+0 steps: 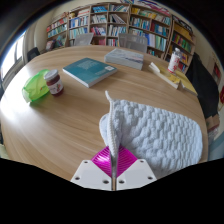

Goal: Fold towel

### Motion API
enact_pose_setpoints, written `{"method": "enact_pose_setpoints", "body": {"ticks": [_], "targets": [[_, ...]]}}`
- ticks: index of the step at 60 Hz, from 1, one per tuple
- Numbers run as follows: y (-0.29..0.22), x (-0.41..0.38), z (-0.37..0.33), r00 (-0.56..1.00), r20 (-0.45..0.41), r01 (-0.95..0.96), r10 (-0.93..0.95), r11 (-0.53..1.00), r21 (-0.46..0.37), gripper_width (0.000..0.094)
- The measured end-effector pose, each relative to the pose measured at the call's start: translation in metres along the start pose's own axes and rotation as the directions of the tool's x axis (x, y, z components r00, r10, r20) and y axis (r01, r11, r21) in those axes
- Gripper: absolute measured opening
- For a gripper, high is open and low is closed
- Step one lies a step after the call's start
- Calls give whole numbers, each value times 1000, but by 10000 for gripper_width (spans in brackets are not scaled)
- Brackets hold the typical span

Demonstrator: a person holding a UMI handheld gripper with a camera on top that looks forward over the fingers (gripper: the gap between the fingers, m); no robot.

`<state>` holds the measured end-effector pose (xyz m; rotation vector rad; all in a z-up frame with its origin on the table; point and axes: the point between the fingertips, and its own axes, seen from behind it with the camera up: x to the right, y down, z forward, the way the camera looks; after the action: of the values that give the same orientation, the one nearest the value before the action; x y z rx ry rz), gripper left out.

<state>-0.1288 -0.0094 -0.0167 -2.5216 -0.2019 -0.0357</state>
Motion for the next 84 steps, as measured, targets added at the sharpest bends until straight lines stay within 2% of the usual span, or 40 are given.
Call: {"method": "enact_pose_setpoints", "body": {"ticks": [5,9,18,22,26,31,40,43,47,54,57,69,84], "targets": [[-11,0,-14,993,64,-96,96,995,-9,31],[-33,9,-39,981,112,-165,161,986,31,32],[-66,71,-103,935,178,-323,307,944,68,37],[-71,116,-115,926,148,-365,348,925,108,39],[-59,161,-110,916,95,-399,389,910,112,39],[-23,205,-86,905,10,-426,426,903,45,40],[41,246,-42,896,-87,-439,435,897,-42,72],[43,250,-38,898,-97,-433,430,901,-21,124],[41,257,-42,894,-129,-434,430,901,-2,300],[33,254,-74,885,-141,-441,443,896,49,865],[26,252,-95,887,-150,-429,437,899,83,819],[38,214,-203,877,-128,-434,464,877,204,833],[115,104,-344,846,-23,-508,532,819,266,827]]}}
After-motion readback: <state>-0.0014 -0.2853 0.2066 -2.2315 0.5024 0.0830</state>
